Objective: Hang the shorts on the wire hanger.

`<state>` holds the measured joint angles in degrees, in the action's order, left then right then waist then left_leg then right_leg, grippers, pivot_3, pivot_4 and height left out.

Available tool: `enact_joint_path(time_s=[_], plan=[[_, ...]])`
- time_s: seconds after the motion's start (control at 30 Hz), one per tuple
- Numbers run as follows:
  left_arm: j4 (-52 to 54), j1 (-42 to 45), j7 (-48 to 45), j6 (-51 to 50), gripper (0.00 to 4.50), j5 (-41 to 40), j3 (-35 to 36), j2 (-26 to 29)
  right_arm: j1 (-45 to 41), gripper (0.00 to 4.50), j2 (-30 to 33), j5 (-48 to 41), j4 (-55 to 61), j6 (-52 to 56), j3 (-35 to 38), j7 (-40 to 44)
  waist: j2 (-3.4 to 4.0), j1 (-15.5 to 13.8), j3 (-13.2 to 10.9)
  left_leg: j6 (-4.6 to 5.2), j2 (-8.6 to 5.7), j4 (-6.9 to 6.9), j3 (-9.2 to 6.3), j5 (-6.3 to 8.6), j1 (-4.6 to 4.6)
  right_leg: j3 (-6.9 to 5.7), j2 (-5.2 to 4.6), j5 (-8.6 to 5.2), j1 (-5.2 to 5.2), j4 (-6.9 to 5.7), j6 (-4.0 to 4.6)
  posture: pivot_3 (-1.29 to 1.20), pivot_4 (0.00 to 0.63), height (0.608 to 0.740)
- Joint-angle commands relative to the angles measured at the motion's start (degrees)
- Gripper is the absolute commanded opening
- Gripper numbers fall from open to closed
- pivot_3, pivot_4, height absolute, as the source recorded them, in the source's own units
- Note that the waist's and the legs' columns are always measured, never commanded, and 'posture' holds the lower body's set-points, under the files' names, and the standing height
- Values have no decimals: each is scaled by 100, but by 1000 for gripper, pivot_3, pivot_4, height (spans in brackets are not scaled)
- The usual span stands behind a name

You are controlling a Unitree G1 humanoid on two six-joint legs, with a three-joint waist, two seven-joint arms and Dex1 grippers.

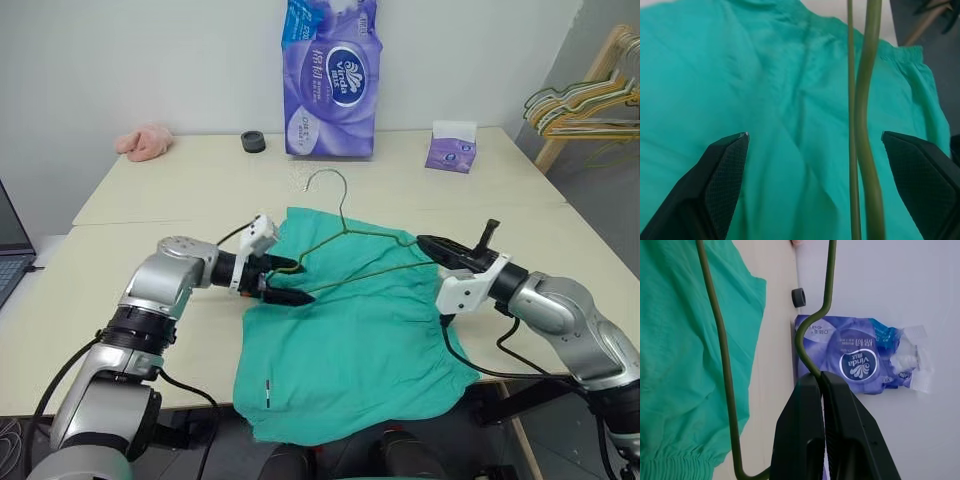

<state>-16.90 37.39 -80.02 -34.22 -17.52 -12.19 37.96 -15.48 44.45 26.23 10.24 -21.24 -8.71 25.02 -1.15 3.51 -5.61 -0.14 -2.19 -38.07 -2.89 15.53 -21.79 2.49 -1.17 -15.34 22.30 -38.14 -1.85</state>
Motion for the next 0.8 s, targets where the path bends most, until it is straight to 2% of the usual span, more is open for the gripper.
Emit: enact_joint_path(time_s=[0.03,0.17,0.2,0.27,0.33,0.67,0.7,0.8], plan=[[369,-52,-184,24,4500,-3,-101,111,-165,29,-81,-48,123,-55,70,27,0,0,0,0,0,0,0,0,1,0,0,0,0,-1,0,-115,65,740],[309,-65,-162,83,4500,53,-128,98,-145,29,-147,-54,153,-36,87,66,0,-2,0,0,0,-1,1,0,1,1,0,0,-1,-1,0,-113,63,740],[267,-67,-147,160,4312,112,-147,92,-142,9,-161,-57,160,-27,89,76,0,-2,0,0,-1,-2,1,0,1,1,0,0,-1,-2,0,-113,63,740],[222,-78,-179,265,3919,187,-179,92,-141,0,-185,-66,161,-17,98,89,0,-3,0,0,-1,-2,2,0,1,1,0,0,-1,-2,1,-115,61,740],[205,-98,-244,379,3332,238,-212,104,-141,0,-205,-79,163,1,114,102,0,-3,0,0,-1,-2,2,0,2,1,0,0,-1,-2,1,-115,61,740],[100,-141,-218,760,190,324,-185,13,20,0,-124,-202,314,-173,109,305,0,-3,1,1,-1,-3,2,0,2,1,0,0,-1,-4,1,-119,62,740],[87,-141,-221,783,17,329,-181,3,35,0,-88,-210,320,-225,80,367,0,-4,1,0,-1,-3,2,0,1,1,0,0,-1,-3,1,-119,62,740],[60,-161,-203,903,17,393,-193,-15,101,0,32,-273,346,-347,38,550,0,-2,1,1,-2,-4,3,0,2,2,0,0,-1,-5,1,-121,64,740]])
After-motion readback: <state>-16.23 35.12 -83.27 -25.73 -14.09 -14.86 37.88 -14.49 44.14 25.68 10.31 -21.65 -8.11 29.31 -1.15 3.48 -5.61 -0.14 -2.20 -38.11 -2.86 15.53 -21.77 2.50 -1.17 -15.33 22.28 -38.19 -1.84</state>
